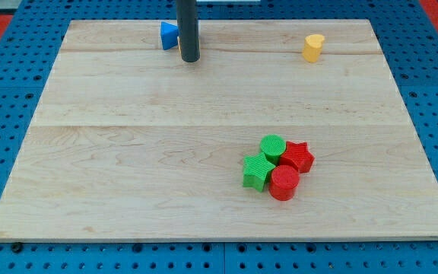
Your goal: Move yellow heart towards top center of the board
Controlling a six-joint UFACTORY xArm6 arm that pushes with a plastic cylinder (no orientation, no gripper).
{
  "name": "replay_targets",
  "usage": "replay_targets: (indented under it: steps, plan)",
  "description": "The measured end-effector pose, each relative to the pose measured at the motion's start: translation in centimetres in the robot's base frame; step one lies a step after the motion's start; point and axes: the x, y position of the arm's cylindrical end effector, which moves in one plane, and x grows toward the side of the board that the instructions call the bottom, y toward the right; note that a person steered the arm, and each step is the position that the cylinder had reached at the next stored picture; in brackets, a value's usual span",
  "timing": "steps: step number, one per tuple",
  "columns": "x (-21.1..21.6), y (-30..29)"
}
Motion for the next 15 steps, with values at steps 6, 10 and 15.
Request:
replay_targets:
  steps: [6, 10, 15]
  plan:
    - [-0.1, 29.5]
    - [-2.0, 21.4]
    - [-4.8, 12.4]
